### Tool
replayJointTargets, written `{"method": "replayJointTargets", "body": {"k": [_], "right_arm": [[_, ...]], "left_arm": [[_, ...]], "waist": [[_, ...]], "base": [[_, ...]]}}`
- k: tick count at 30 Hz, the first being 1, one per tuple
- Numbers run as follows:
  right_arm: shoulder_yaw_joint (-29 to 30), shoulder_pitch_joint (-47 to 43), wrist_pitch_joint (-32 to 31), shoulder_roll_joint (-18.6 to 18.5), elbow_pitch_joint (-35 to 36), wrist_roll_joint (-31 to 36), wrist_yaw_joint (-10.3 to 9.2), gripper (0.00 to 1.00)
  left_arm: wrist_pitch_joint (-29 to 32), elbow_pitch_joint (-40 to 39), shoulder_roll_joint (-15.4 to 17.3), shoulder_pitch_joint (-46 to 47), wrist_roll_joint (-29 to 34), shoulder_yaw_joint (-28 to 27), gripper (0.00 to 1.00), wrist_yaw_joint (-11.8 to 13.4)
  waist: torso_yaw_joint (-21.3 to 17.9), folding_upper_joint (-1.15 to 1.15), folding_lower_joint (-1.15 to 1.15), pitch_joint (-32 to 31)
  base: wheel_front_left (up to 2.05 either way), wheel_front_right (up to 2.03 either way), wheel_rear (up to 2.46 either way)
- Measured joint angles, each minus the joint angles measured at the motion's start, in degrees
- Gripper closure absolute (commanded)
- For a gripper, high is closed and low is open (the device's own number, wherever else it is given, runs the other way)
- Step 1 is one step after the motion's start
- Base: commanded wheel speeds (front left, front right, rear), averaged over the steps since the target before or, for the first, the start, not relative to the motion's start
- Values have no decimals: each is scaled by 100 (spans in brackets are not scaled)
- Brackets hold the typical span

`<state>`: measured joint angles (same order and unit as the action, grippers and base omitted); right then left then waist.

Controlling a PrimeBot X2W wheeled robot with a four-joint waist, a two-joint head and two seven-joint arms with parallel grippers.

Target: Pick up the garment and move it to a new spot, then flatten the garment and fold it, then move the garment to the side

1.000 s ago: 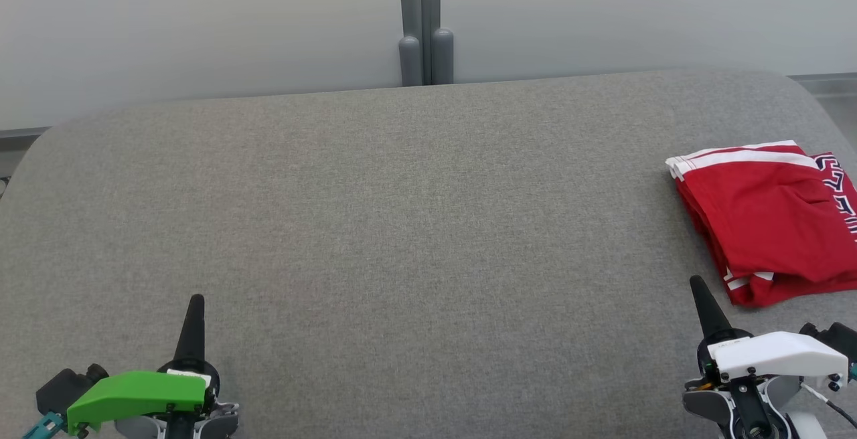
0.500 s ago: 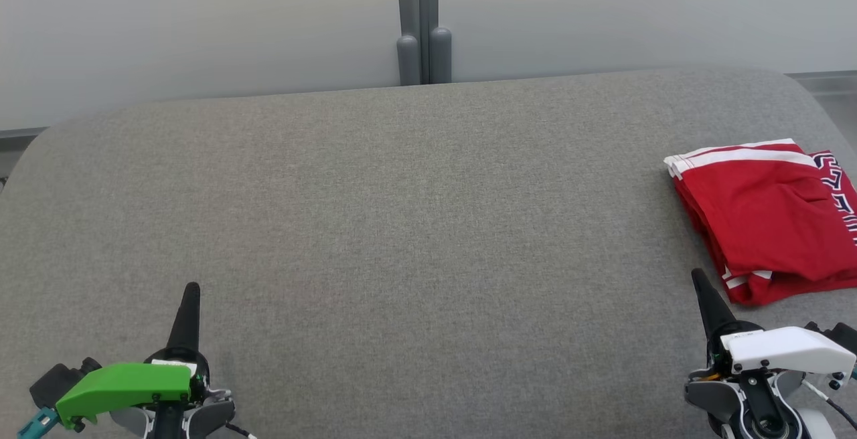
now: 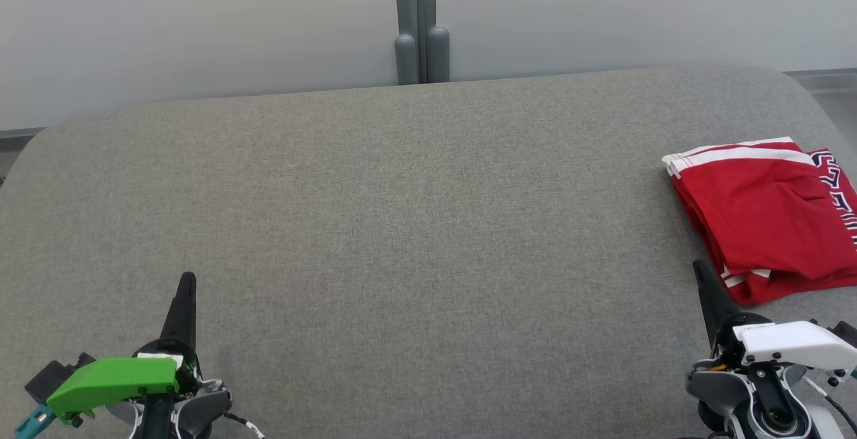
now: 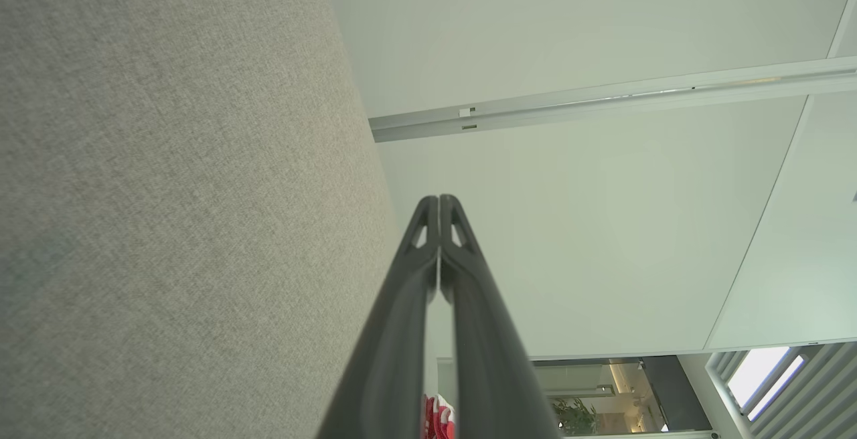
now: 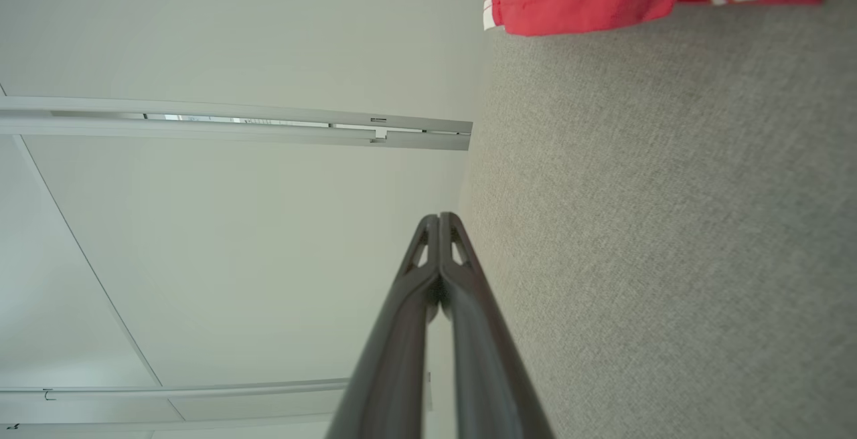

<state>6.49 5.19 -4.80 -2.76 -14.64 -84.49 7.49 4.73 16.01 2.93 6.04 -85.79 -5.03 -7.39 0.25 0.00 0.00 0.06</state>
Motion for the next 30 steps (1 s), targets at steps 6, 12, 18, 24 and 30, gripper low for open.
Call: {"method": "replayJointTargets", "body": {"k": [6, 12, 18, 24, 30], "right_arm": [[27, 35, -71, -2, 15, -318, 0, 100], [52, 69, -129, -3, 24, -579, 0, 100], [69, 95, -176, -5, 37, -769, 0, 100], [70, 96, -176, -5, 38, -769, 0, 100], [71, 96, -177, -5, 40, -769, 0, 100]], "left_arm": [[73, -32, -3, 44, -274, -35, 100, 0], [126, -59, -5, 63, -465, -59, 100, 0], [175, -80, -7, 86, -651, -80, 100, 0], [175, -81, -8, 100, -653, -81, 100, 0], [175, -81, -8, 101, -653, -81, 100, 0]], "waist": [[-10, 0, 0, 5], [-19, 0, 0, 10], [-26, 0, 0, 13], [-26, 0, 0, 13], [-26, 0, 0, 13]], "base": [[0, 0, 0], [0, 0, 0], [0, 0, 0], [0, 0, 0], [0, 0, 0]]}}
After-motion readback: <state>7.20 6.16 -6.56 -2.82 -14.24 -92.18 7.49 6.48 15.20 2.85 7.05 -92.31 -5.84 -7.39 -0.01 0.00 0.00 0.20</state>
